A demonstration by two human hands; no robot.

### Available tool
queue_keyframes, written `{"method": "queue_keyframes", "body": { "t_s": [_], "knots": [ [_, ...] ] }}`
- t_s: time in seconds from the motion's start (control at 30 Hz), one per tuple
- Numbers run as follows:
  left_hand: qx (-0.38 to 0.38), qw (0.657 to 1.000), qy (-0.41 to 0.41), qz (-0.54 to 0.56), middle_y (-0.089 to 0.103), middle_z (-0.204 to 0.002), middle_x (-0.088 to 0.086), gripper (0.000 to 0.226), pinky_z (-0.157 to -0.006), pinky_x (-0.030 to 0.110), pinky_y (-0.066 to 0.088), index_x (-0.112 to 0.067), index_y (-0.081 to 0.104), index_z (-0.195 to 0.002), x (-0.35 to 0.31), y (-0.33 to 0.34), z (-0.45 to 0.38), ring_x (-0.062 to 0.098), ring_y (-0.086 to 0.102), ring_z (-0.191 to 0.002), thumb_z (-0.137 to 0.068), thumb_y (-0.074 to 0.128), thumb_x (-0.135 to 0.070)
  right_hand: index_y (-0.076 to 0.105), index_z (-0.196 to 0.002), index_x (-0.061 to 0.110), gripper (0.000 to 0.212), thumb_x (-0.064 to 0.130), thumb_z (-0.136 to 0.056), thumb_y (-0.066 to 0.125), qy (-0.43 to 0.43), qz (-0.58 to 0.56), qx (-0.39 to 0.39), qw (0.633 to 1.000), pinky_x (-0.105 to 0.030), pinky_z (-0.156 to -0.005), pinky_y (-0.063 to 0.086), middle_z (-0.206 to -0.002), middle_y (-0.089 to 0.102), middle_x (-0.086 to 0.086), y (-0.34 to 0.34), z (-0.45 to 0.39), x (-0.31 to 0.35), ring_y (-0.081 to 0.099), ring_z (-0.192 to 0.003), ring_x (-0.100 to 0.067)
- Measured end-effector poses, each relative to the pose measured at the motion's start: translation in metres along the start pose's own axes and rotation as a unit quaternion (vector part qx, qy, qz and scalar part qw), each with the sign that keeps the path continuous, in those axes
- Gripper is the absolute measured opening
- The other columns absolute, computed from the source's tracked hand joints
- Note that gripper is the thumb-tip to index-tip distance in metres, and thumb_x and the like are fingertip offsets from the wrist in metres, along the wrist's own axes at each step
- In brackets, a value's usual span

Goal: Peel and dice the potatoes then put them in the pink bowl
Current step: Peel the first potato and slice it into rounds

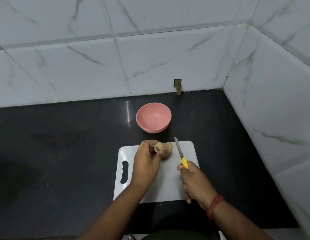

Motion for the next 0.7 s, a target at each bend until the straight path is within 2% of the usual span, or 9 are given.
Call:
{"method": "queue_keyframes", "body": {
  "t_s": [0.07,0.13,0.27,0.33,0.4,0.47,0.53,0.7],
  "knots": [
    [-0.027,1.000,-0.014,0.000,0.061,-0.108,-0.015,0.030,-0.077,0.012,0.049,-0.030,0.061,-0.105,0.017,-0.020,0.012,0.000,0.061,-0.097,-0.088,0.071,-0.007,0.047,-0.098,0.013,0.024,0.035,-0.102,0.039,-0.036,0.051,0.006,0.998,-0.030,-0.038,0.039,-0.067,0.041,-0.004,0.006,0.003,0.007,0.039,-0.038,-0.018],
    [-0.051,0.998,-0.026,-0.031,0.060,-0.109,-0.018,0.029,-0.080,0.023,0.051,-0.030,0.062,-0.108,0.038,-0.039,0.023,0.002,0.061,-0.097,-0.088,0.073,-0.012,0.045,-0.093,0.018,0.024,0.039,-0.102,0.037,-0.059,0.108,0.022,0.992,-0.030,-0.038,0.040,-0.068,0.045,-0.006,0.018,0.008,0.012,0.041,-0.035,-0.020],
    [-0.067,0.985,-0.034,-0.157,0.056,-0.102,-0.025,0.020,-0.090,0.034,0.045,-0.033,0.059,-0.101,0.073,-0.064,0.039,-0.001,0.048,-0.094,-0.089,0.072,-0.023,0.045,-0.099,0.021,0.023,0.041,-0.103,0.033,-0.083,0.220,0.075,0.969,-0.029,-0.037,0.042,-0.081,0.057,-0.011,0.053,0.016,0.017,0.045,-0.036,-0.014],
    [-0.043,0.973,-0.035,-0.224,0.055,-0.102,-0.025,0.016,-0.094,0.034,0.037,-0.033,0.060,-0.102,0.086,-0.067,0.043,0.002,0.043,-0.095,-0.090,0.070,-0.029,0.043,-0.102,0.019,0.024,0.039,-0.104,0.032,-0.094,0.284,0.095,0.950,-0.028,-0.035,0.041,-0.084,0.056,-0.009,0.070,0.019,0.016,0.049,-0.044,-0.015],
    [-0.020,0.965,-0.036,-0.258,0.060,-0.104,-0.021,0.015,-0.095,0.032,0.034,-0.031,0.064,-0.105,0.098,-0.066,0.044,0.006,0.046,-0.100,-0.090,0.069,-0.033,0.042,-0.102,0.017,0.021,0.035,-0.104,0.032,-0.099,0.348,0.109,0.926,-0.031,-0.037,0.044,-0.083,0.055,-0.005,0.086,0.017,0.010,0.053,-0.055,-0.018],
    [-0.003,0.963,-0.031,-0.267,0.063,-0.109,-0.017,0.018,-0.094,0.029,0.029,-0.031,0.067,-0.110,0.104,-0.064,0.043,0.010,0.048,-0.106,-0.091,0.069,-0.032,0.042,-0.103,0.015,0.017,0.028,-0.104,0.032,-0.097,0.410,0.112,0.900,-0.036,-0.053,0.052,-0.086,0.054,-0.002,0.097,0.013,0.004,0.055,-0.067,-0.019],
    [0.002,0.963,-0.020,-0.270,0.063,-0.111,-0.015,0.021,-0.094,0.028,0.025,-0.030,0.070,-0.114,0.106,-0.062,0.042,0.012,0.048,-0.108,-0.092,0.069,-0.031,0.043,-0.107,0.012,0.015,0.022,-0.104,0.032,-0.092,0.443,0.109,0.885,-0.035,-0.066,0.051,-0.089,0.055,-0.002,0.105,0.008,-0.001,0.055,-0.073,-0.019],
    [0.001,0.962,-0.025,-0.272,0.060,-0.106,-0.011,0.029,-0.093,0.029,0.023,-0.028,0.072,-0.120,0.110,-0.062,0.039,0.014,0.047,-0.107,-0.092,0.069,-0.035,0.041,-0.105,0.011,0.013,0.019,-0.104,0.030,-0.083,0.469,0.108,0.872,-0.029,-0.056,0.037,-0.086,0.053,-0.005,0.119,0.006,-0.004,0.043,-0.059,-0.012]
  ]
}}
Point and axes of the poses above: each hand's wrist, its own z-axis away from the middle knuckle, its own y-axis out of the palm, x = y × z, the point moved 9 cm from there along -z, towards the middle knuckle
